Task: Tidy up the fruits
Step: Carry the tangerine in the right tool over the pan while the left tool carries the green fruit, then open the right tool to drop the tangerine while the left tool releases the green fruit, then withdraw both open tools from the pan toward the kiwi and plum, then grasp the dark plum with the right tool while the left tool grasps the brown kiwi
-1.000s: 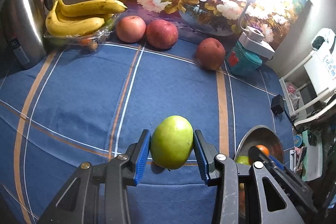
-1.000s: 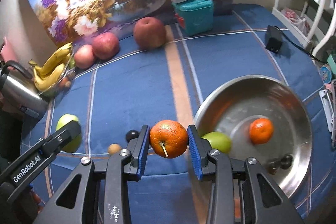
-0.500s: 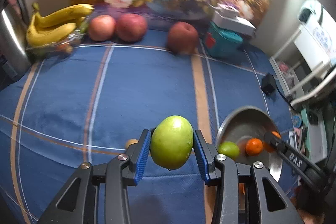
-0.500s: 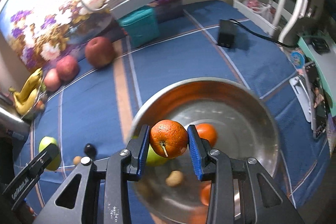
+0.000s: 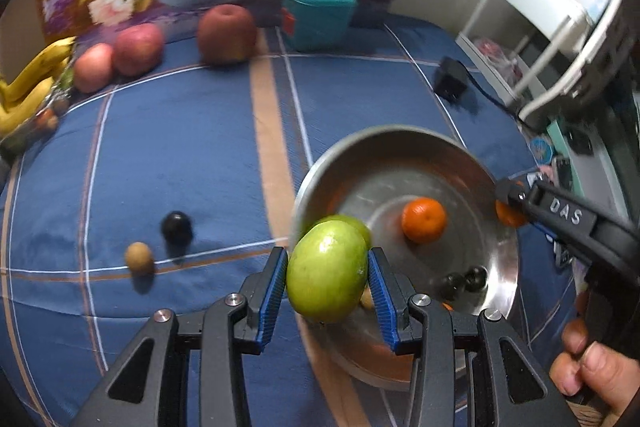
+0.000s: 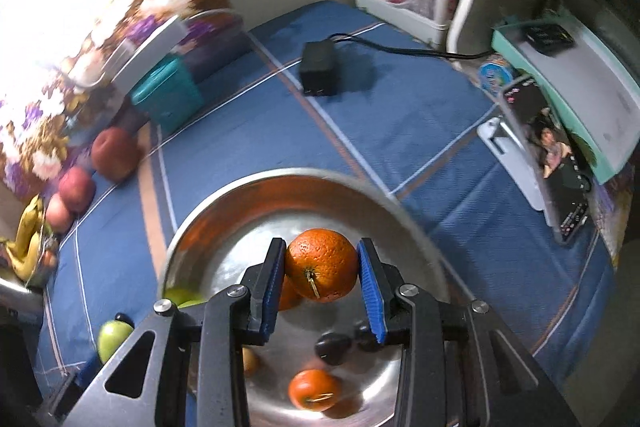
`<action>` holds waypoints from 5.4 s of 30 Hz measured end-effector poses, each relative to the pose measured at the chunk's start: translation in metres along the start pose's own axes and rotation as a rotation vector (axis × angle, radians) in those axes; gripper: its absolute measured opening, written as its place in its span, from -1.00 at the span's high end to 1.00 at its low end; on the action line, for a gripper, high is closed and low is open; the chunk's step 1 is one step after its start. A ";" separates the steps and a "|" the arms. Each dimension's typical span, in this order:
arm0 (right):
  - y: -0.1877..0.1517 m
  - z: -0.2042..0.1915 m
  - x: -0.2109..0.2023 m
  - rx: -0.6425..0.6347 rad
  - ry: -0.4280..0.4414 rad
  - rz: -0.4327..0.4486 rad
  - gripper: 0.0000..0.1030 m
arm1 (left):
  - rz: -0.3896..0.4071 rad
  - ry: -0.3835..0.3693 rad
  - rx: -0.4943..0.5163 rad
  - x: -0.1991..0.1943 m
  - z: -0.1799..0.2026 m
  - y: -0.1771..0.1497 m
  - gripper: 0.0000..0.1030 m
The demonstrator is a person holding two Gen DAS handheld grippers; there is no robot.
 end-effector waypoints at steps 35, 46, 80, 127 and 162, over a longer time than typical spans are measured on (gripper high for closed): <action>-0.015 0.023 0.042 0.030 -0.066 -0.102 0.26 | -0.063 0.021 0.050 0.028 0.017 -0.014 0.13; -0.010 0.021 0.032 0.011 -0.092 -0.082 0.10 | -0.041 0.013 0.044 0.018 0.016 -0.010 0.12; -0.033 -0.066 0.006 -0.221 -0.029 -0.072 -0.01 | 0.049 0.117 -0.222 -0.015 -0.104 0.009 -0.12; -0.097 -0.227 -0.002 -0.490 0.138 -0.055 -0.73 | 0.163 0.348 -0.483 -0.071 -0.290 -0.027 -1.00; -0.107 -0.235 0.065 -0.418 0.243 -0.138 -0.39 | 0.039 0.221 -0.545 0.002 -0.275 -0.028 -0.98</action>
Point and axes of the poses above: each gripper's, at about its wrist camera, not at the fingertips, and x roughly the way its jaws point, z to its right, y to its top, the point moved 8 cm from there along x, roughly the way its jaws point, and after that the axes turned 3 degrees about y, right-handed, at the moved point
